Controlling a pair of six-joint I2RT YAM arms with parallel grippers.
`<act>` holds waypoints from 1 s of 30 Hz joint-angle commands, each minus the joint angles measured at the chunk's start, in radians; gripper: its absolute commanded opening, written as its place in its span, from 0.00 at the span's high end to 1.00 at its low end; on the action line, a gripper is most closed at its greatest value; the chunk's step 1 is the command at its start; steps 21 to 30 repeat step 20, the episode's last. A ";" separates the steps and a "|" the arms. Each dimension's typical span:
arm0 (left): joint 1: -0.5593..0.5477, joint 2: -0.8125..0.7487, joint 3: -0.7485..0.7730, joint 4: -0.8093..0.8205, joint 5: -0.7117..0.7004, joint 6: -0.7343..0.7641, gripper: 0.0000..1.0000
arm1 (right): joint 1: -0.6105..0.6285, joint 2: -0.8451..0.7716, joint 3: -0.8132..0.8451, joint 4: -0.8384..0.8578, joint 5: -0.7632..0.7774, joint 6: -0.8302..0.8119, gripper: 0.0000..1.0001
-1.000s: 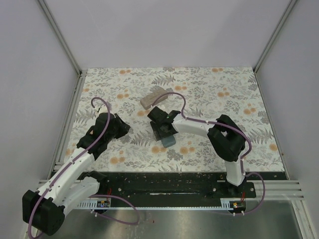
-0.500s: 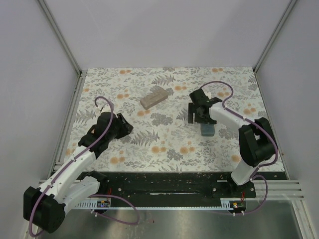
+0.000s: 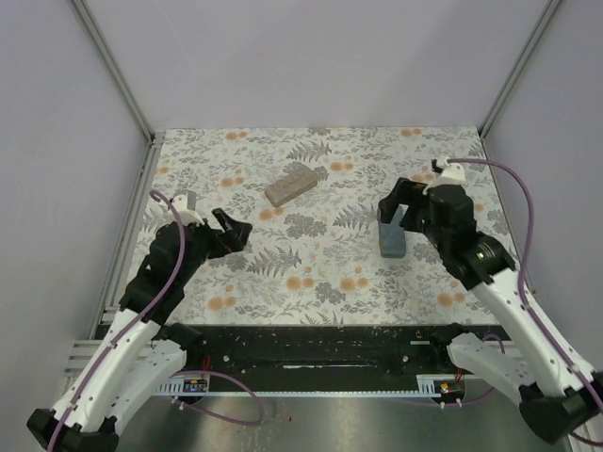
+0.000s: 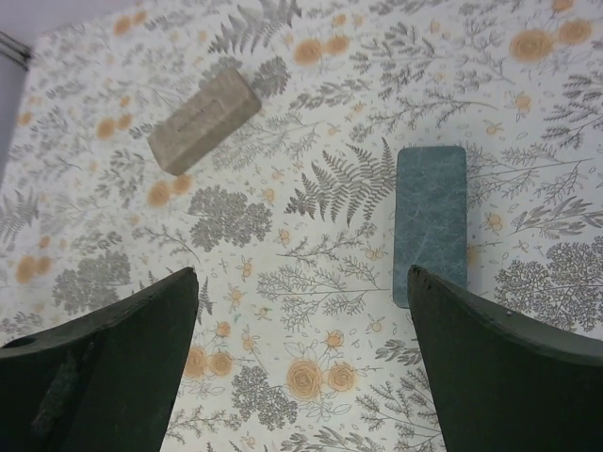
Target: Organize the sunglasses
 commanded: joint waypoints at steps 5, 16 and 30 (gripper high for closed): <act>0.006 -0.147 -0.028 0.084 0.011 0.030 0.01 | 0.005 -0.302 -0.154 -0.052 0.112 0.029 0.01; 0.006 -0.141 -0.002 -0.010 -0.011 0.051 0.01 | 0.005 -0.377 -0.201 -0.084 0.091 0.059 0.01; 0.006 -0.152 -0.009 -0.018 -0.028 0.053 0.01 | 0.005 -0.362 -0.193 -0.095 0.100 0.051 0.01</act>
